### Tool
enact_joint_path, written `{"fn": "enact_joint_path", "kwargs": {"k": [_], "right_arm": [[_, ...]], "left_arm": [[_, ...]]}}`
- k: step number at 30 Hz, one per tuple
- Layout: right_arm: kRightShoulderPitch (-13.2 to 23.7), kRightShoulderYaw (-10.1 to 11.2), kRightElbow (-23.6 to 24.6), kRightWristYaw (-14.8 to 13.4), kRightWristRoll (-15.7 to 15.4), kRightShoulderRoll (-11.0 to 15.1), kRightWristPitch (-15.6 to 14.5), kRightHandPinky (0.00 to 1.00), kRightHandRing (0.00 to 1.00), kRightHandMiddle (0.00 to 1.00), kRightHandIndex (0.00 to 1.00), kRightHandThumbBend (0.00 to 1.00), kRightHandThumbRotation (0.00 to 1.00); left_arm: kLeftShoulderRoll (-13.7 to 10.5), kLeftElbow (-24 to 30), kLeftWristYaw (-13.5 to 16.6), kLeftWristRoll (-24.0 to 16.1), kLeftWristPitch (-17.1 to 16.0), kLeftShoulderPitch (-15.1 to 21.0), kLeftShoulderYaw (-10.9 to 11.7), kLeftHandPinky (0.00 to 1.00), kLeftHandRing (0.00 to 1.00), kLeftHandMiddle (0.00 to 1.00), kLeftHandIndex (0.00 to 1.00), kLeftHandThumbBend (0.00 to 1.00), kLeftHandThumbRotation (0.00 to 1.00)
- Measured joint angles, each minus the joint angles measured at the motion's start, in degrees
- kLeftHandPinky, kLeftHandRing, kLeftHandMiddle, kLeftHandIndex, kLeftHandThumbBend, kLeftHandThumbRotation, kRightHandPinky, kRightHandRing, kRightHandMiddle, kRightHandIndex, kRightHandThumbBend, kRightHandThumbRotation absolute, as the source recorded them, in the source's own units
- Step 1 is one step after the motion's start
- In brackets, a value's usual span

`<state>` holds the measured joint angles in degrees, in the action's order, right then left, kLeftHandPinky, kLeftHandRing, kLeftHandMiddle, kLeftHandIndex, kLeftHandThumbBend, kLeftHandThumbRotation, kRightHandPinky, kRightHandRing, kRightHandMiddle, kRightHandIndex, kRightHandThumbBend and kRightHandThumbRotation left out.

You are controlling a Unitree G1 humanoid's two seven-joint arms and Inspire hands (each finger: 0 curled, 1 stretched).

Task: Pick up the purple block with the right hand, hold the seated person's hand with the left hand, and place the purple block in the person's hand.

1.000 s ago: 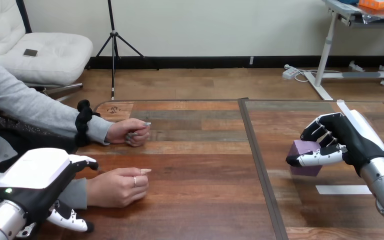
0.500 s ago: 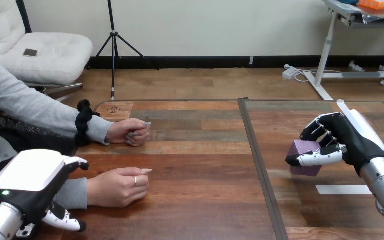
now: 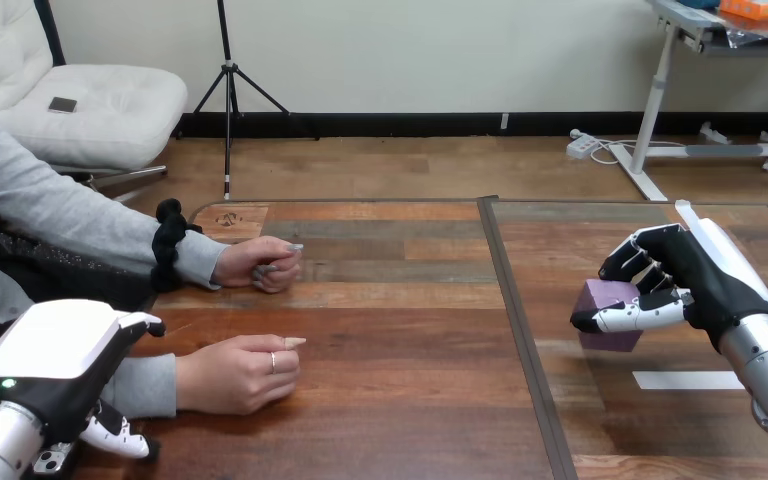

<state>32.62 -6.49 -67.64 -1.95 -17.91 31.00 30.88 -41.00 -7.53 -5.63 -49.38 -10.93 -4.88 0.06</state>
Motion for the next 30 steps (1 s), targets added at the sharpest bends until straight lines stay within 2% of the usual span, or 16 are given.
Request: {"fn": "enact_joint_path", "kwargs": {"k": [9,15,30], "right_arm": [[0.00,0.00,0.03,0.04,0.00,0.00,0.00,0.37,0.41,0.44,0.44,0.81,0.00],[0.00,0.00,0.03,0.22,0.00,0.00,0.04,0.39,0.43,0.45,0.44,0.80,0.00],[0.00,0.00,0.04,0.24,0.00,0.00,0.06,0.40,0.43,0.45,0.45,0.81,0.00]], "left_arm": [[-0.80,-2.53,0.31,1.60,-1.68,1.94,-1.08,0.68,0.71,0.73,0.74,0.98,0.08],[-1.07,-2.93,-2.39,4.05,-1.78,3.24,-1.36,0.54,0.61,0.64,0.67,0.93,0.02],[-1.59,-3.93,-7.70,8.58,-1.95,5.80,-1.57,0.41,0.47,0.54,0.57,0.76,0.00]]}}
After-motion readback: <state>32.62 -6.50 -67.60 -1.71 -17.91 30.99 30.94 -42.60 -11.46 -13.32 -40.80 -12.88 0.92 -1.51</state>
